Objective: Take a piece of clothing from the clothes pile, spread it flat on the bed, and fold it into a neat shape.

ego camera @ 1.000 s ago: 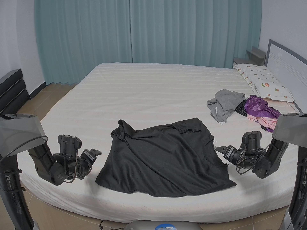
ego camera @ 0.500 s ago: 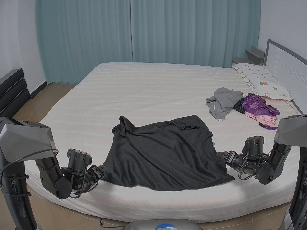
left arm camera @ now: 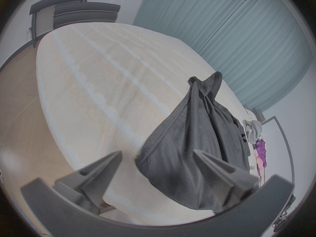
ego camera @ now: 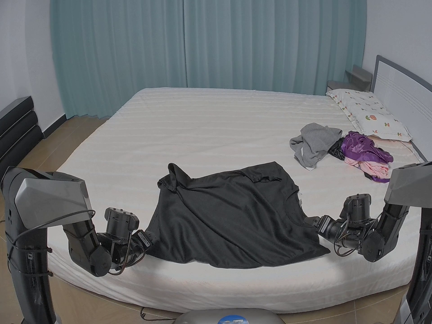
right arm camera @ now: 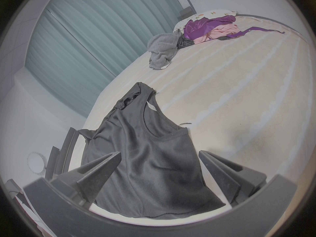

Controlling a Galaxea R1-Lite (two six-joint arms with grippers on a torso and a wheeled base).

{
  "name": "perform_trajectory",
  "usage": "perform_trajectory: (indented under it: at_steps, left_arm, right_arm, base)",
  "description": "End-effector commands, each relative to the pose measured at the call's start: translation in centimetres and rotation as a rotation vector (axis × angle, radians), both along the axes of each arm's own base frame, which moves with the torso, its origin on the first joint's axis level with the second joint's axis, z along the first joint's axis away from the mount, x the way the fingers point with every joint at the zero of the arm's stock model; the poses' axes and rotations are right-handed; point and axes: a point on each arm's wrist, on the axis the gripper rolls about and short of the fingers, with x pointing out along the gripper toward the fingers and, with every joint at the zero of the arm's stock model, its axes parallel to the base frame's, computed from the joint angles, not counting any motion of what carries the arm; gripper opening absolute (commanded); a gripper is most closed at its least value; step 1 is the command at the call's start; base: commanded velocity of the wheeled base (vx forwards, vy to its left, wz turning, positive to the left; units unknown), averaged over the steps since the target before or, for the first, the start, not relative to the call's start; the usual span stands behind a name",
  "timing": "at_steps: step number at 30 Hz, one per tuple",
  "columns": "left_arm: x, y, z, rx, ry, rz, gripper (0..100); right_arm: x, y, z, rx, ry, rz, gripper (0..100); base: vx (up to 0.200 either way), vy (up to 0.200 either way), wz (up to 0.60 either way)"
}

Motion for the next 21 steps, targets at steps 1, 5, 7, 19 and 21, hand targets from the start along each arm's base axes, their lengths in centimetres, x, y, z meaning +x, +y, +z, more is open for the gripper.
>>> perform_trajectory:
  at_steps: [1,5,7,19,21]
  left_arm:
    - [-0.3,0.1,-0.3,0.002,0.017,0.004,0]
    - [-0.9,0.3,-0.5,0.005,0.038,0.007,0]
    - [-1.2,0.8,-0.2,0.0,0.04,0.015,0]
    - [-3.4,1.8,2.4,-0.015,0.005,0.019,0]
    - [-3.6,1.9,2.4,-0.012,0.006,0.019,0]
  right_arm:
    - [-0.7,0.1,-0.1,-0.014,0.011,0.016,100]
    - [-1.3,0.0,-0.2,-0.05,0.01,0.037,100]
    - [-1.9,-0.1,-0.3,-0.071,0.01,0.048,100]
    - [-2.9,-0.4,-0.7,-0.12,0.032,0.069,100]
    - [-3.0,-0.4,-1.0,-0.121,0.04,0.071,100]
  base:
    - [0.0,0.0,0.0]
    - [0.0,0.0,0.0]
    - [0.0,0.0,0.0]
    - [0.0,0.0,0.0]
    - [0.0,0.0,0.0]
